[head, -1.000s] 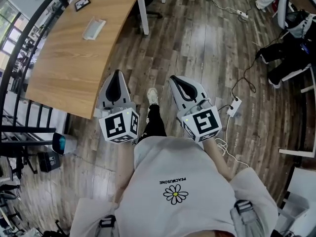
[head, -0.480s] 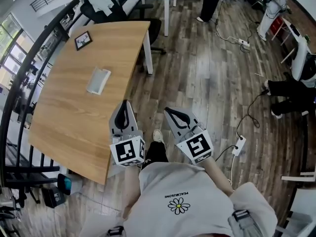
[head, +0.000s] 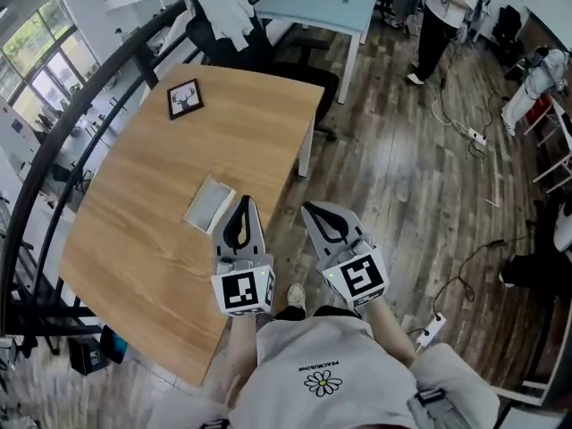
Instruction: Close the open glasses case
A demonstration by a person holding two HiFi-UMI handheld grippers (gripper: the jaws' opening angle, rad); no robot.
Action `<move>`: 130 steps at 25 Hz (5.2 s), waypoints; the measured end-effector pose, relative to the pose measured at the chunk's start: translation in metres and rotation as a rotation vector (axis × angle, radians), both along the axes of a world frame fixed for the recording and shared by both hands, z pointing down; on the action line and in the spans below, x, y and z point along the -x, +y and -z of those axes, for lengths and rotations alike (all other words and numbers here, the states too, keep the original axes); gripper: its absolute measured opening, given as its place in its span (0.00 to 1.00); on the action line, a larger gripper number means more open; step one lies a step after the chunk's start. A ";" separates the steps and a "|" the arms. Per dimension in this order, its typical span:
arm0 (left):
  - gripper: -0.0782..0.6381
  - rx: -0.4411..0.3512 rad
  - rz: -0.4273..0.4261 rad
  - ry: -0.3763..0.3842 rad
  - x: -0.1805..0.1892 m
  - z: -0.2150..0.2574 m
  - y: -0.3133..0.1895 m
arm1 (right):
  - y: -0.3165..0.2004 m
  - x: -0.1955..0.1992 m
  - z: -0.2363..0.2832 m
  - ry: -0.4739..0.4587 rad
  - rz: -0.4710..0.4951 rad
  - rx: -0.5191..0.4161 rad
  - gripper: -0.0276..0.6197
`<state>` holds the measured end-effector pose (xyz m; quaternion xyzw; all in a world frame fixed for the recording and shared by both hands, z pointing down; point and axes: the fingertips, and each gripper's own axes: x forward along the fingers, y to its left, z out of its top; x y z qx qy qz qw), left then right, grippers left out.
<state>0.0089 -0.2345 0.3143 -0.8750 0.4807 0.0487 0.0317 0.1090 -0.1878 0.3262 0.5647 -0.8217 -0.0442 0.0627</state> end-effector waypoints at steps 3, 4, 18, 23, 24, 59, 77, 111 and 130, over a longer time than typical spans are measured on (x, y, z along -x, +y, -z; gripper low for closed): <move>0.13 0.042 0.049 0.016 0.007 -0.002 -0.019 | -0.028 0.003 0.009 -0.027 0.036 -0.031 0.05; 0.13 0.056 0.067 0.017 0.008 -0.004 -0.023 | -0.034 0.003 0.008 -0.035 0.052 -0.026 0.05; 0.13 0.072 0.240 0.023 0.018 0.003 -0.060 | -0.081 -0.002 0.007 -0.087 0.190 -0.030 0.05; 0.13 0.076 0.263 0.016 0.020 0.003 -0.058 | -0.081 -0.001 0.008 -0.089 0.219 -0.023 0.05; 0.14 0.080 0.260 0.016 0.020 0.004 -0.060 | -0.081 0.000 0.008 -0.089 0.229 -0.021 0.05; 0.48 0.587 0.384 0.026 0.135 -0.209 -0.171 | -0.100 0.067 -0.043 -0.041 0.385 0.137 0.05; 0.47 0.702 0.373 0.028 0.140 -0.245 -0.167 | -0.094 0.071 -0.055 -0.018 0.394 0.175 0.05; 0.47 0.804 0.277 -0.046 0.085 -0.286 -0.101 | -0.082 0.062 -0.060 -0.028 0.384 0.187 0.05; 0.31 0.378 0.203 -0.044 0.051 -0.102 -0.109 | -0.080 0.052 -0.034 -0.046 0.326 0.104 0.05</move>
